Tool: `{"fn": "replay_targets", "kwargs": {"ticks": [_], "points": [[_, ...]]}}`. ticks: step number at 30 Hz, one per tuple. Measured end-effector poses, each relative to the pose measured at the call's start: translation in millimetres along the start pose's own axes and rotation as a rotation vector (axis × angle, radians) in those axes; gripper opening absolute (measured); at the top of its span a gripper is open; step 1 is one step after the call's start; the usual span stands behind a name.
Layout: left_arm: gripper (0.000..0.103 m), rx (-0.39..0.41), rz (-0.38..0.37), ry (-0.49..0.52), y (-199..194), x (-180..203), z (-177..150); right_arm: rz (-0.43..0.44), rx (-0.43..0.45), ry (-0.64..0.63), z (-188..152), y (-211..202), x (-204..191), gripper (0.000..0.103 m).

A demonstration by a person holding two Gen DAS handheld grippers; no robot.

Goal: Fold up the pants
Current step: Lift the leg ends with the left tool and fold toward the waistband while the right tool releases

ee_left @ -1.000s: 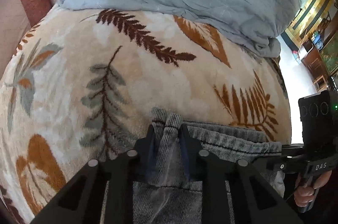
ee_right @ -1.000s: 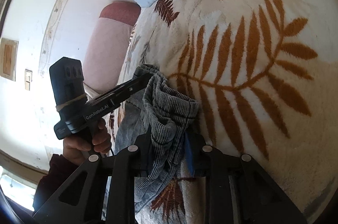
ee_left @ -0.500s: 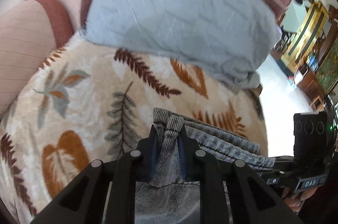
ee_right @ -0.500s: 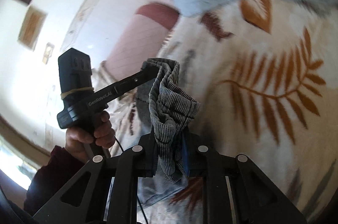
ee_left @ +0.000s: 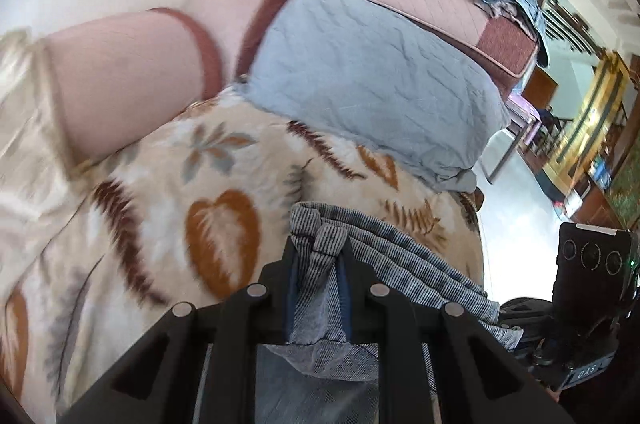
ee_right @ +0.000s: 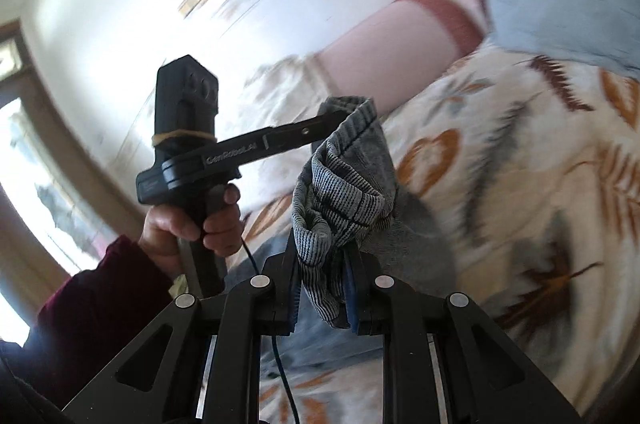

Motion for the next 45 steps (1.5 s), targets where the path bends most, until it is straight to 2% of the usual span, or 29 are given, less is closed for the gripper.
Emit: {"fn": "replay_targets", "kwargs": {"ticks": [4, 6, 7, 9, 10, 11, 13, 16, 17, 19, 21, 22, 24, 26, 30, 35, 37, 40, 42, 44, 45], "points": [[0.023, -0.005, 0.052, -0.090, -26, -30, -43, 0.017, -0.088, -0.072, -20, 23, -33, 0.017], [0.027, -0.022, 0.091, -0.155, -32, -46, -67, 0.020, -0.171, -0.099, -33, 44, -46, 0.017], [0.031, -0.029, 0.119, -0.176, -35, -52, -78, 0.020, -0.199, -0.101, -38, 51, -49, 0.021], [0.034, -0.020, 0.207, -0.215, -46, -62, -99, 0.033, -0.317, -0.105, -54, 74, -55, 0.028], [0.038, -0.006, 0.225, -0.240, -54, -67, -106, 0.035, -0.350, -0.108, -60, 79, -58, 0.033], [0.042, 0.027, 0.236, -0.278, -66, -72, -114, 0.040, -0.391, -0.119, -67, 86, -61, 0.038], [0.046, 0.096, 0.273, -0.332, -88, -77, -123, 0.066, -0.420, -0.147, -73, 87, -68, 0.045], [0.051, 0.163, 0.292, -0.397, -118, -76, -137, 0.179, -0.435, -0.137, -68, 80, -70, 0.051], [0.055, 0.170, 0.302, -0.411, -123, -74, -142, 0.201, -0.432, -0.126, -66, 78, -69, 0.056], [0.056, 0.179, 0.310, -0.428, -131, -67, -151, 0.221, -0.406, -0.089, -61, 68, -63, 0.059], [0.059, 0.173, 0.343, -0.467, -131, -57, -163, 0.199, -0.375, -0.048, -53, 65, -51, 0.059], [0.066, 0.176, 0.348, -0.507, -130, -50, -172, 0.191, -0.367, -0.034, -50, 64, -50, 0.059], [0.071, 0.178, 0.345, -0.559, -123, -35, -184, 0.166, -0.345, 0.003, -43, 62, -41, 0.060], [0.084, 0.204, 0.342, -0.602, -111, -17, -197, 0.157, -0.343, 0.017, -34, 63, -39, 0.060], [0.088, 0.223, 0.364, -0.699, -86, -11, -206, 0.152, -0.287, 0.026, -14, 60, -39, 0.060], [0.091, 0.205, 0.424, -0.759, -69, -37, -186, 0.096, -0.224, -0.006, 7, 65, -36, 0.059], [0.092, 0.206, 0.429, -0.788, -64, -49, -180, 0.073, -0.234, 0.017, 7, 69, -27, 0.060], [0.089, 0.209, 0.399, -0.808, -54, -57, -173, 0.020, -0.265, 0.076, 6, 78, -6, 0.059], [0.068, 0.218, 0.371, -0.801, -49, -59, -168, -0.033, -0.270, 0.142, 8, 79, 13, 0.060], [0.027, 0.202, 0.376, -0.765, -41, -56, -159, -0.073, -0.279, 0.204, 9, 82, 33, 0.060], [0.024, 0.185, 0.385, -0.732, -37, -54, -154, -0.085, -0.283, 0.222, 9, 82, 38, 0.060]]}}
Point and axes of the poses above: each gripper's, at about its wrist camera, not at the fingertips, and y roughly the way its jaws point, x to its right, z to its top, the point moved 1 cm from there along y, roughly the way its jaws point, and after that the axes turned 13 degrees about -z, right-handed, at the moved point
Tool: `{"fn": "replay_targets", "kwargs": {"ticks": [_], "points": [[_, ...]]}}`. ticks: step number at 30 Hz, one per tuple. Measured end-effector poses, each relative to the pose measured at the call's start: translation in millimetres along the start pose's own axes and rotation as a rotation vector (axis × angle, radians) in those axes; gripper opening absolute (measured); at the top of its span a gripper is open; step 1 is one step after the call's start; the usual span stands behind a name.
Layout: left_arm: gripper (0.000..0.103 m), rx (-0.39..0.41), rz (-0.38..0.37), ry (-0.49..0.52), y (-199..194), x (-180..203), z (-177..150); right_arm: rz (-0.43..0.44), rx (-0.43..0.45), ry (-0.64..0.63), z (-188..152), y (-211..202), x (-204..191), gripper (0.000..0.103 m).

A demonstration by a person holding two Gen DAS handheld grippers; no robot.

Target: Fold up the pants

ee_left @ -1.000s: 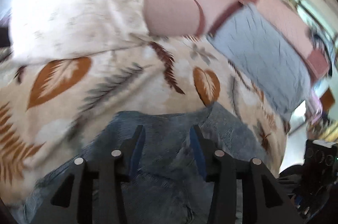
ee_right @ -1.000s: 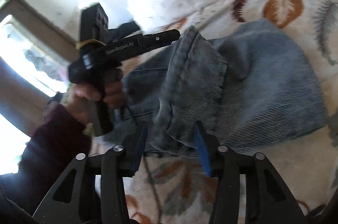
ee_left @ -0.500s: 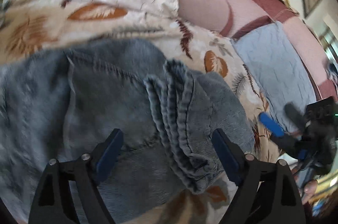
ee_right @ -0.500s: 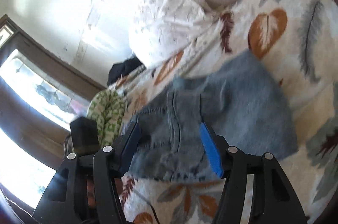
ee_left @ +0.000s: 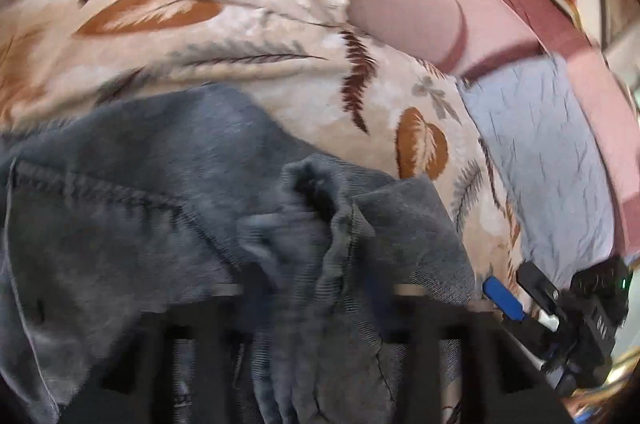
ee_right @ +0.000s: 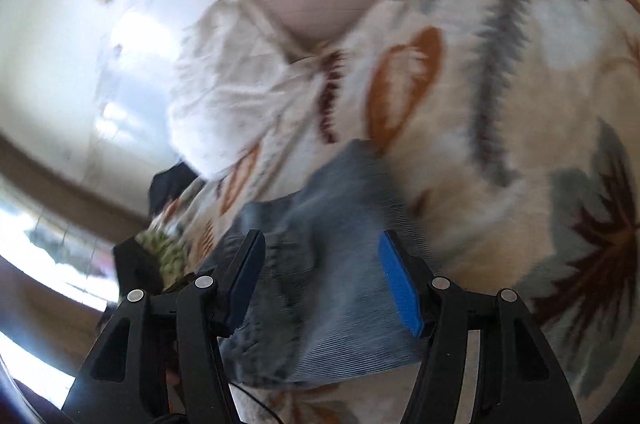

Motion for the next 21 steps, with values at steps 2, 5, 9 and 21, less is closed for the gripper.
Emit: {"fn": "replay_targets", "kwargs": {"ticks": [2, 5, 9, 21], "points": [[0.023, -0.003, 0.019, 0.048, 3, 13, 4, -0.014, -0.009, 0.035, 3, 1, 11, 0.060], [0.022, 0.009, -0.005, 0.144, 1, 41, 14, -0.015, -0.015, 0.067, 5, 2, 20, 0.060], [0.022, 0.104, -0.104, 0.263, -28, 67, 27, -0.008, -0.002, 0.069, 7, -4, 23, 0.059], [0.059, -0.046, 0.139, -0.016, -27, -12, -15, 0.040, 0.014, -0.036, 6, 2, -4, 0.059]]}}
Point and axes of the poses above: each gripper's, at about its wrist camera, not at the fingertips, and y roughly the way its jaws point, x to its right, z to its top, the point moved 1 cm from there along y, roughly the way its jaws point, and after that the axes turned 13 degrees about -z, right-handed, at the moved point
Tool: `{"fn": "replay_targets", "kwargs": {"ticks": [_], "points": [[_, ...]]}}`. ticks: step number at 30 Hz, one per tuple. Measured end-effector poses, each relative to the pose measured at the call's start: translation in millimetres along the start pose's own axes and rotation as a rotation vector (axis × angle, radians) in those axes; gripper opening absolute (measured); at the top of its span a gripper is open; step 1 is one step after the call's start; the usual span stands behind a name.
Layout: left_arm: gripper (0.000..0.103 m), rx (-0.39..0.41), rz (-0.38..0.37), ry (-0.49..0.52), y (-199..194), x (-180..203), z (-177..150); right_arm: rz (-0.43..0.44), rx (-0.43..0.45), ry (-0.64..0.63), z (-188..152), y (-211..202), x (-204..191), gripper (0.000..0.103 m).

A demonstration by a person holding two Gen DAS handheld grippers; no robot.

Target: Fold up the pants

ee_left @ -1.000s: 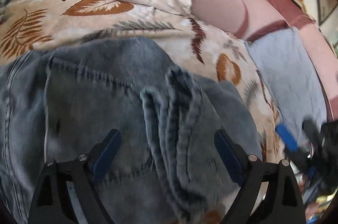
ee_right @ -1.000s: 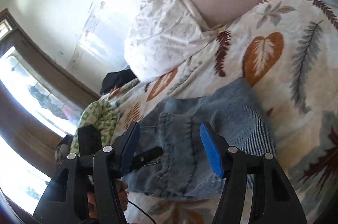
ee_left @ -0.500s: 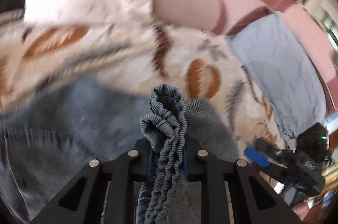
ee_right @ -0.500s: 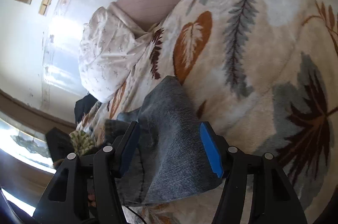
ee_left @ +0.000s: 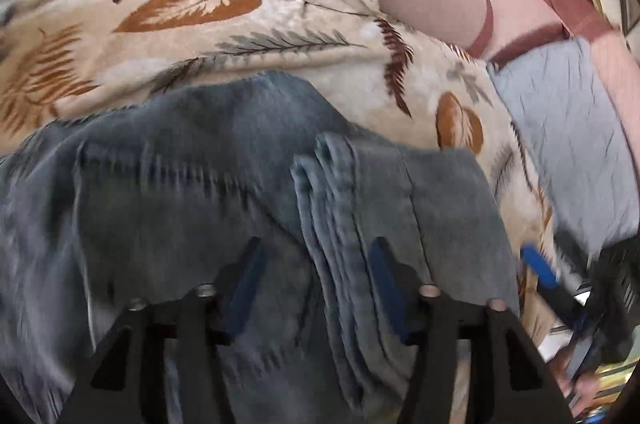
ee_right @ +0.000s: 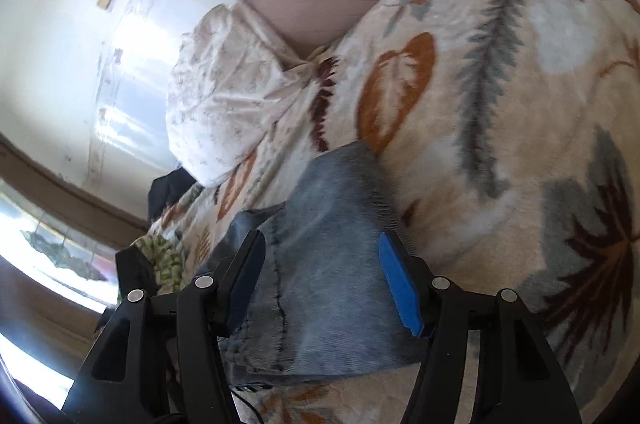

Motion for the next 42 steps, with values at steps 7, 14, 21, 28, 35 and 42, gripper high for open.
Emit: {"fn": "replay_targets", "kwargs": {"ticks": [7, 14, 21, 28, 35, 42], "points": [[0.066, 0.180, 0.059, 0.180, -30, 57, -34, 0.082, -0.009, -0.187, 18, 22, -52, 0.057], [0.066, 0.030, 0.129, 0.188, 20, 39, -57, 0.050, -0.184, -0.162, 37, 92, -40, 0.057], [0.065, 0.036, 0.111, 0.153, 7, 38, -58, 0.062, -0.277, -0.084, 45, 118, -22, 0.055], [0.065, 0.154, 0.143, 0.153, -12, 46, -13, 0.161, -0.236, -0.032, 35, 54, -13, 0.061], [0.066, 0.062, 0.339, 0.176, 35, 31, 4, 0.195, -0.370, 0.020, -21, 35, 5, 0.061], [0.069, 0.070, 0.332, 0.161, 27, 23, -4, 0.134, -0.466, 0.059, -36, 57, 21, 0.057]]}}
Point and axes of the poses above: each gripper's, at about its wrist camera, not at the fingertips, and y roughly the way its jaws point, x to its right, z to its top, the point moved 1 cm from there along y, roughly the way its jaws point, and after that the axes turned 13 degrees about -z, right-handed, at the moved point
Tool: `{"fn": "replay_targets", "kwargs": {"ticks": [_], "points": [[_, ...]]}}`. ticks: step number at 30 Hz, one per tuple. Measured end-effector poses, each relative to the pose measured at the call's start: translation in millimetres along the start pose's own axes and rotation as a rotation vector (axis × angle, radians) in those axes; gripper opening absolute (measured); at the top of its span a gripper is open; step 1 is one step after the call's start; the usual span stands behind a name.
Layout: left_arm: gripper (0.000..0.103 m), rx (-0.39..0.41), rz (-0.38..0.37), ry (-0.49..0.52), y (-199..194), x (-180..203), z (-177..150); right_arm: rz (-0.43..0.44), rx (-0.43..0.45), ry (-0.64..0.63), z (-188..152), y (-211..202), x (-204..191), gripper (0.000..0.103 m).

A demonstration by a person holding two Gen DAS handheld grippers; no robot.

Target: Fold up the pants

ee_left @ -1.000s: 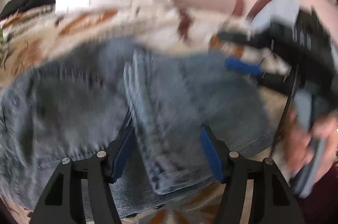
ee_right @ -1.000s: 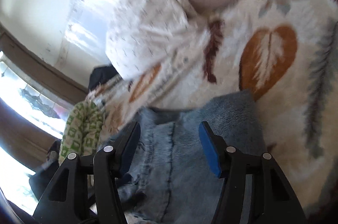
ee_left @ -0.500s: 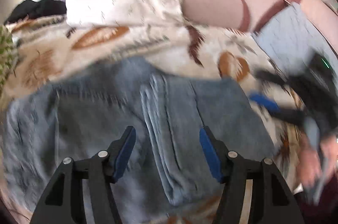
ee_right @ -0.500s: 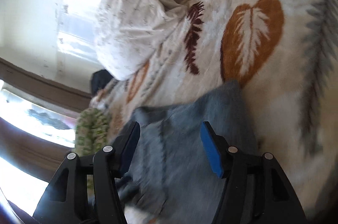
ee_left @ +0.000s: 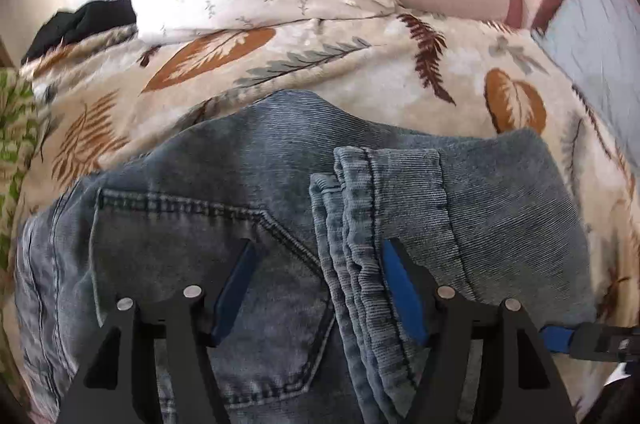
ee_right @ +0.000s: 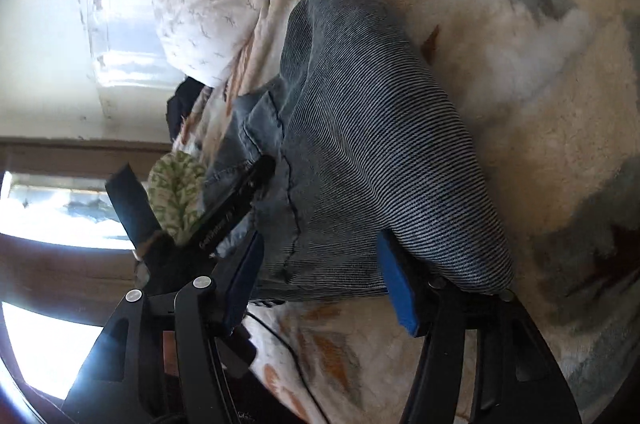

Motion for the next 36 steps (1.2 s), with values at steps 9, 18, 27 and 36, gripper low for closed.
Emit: {"fn": "replay_targets", "kwargs": {"ticks": [9, 18, 27, 36], "points": [[0.069, 0.107, -0.059, -0.022, -83, -27, -51, 0.198, -0.004, -0.141, -14, 1, -51, 0.063], [0.070, 0.234, 0.078, -0.171, -147, -110, -112, 0.272, -0.094, -0.042, -26, 75, -59, 0.054], [0.073, 0.286, 0.139, -0.290, -168, -171, -138, 0.209, -0.087, -0.053, -26, 67, -65, 0.054], [0.082, 0.308, 0.079, -0.538, -179, -210, -198, 0.094, -0.001, -0.302, -34, 53, -162, 0.066]]}}
Point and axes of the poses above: each gripper's, at about its wrist camera, not at the fingertips, and y roughly the way its jaws point, x to its right, z to its top, the point moved 1 cm from there along y, roughly the way its jaws point, and after that the axes turned 13 degrees about -z, right-handed, at the moved point
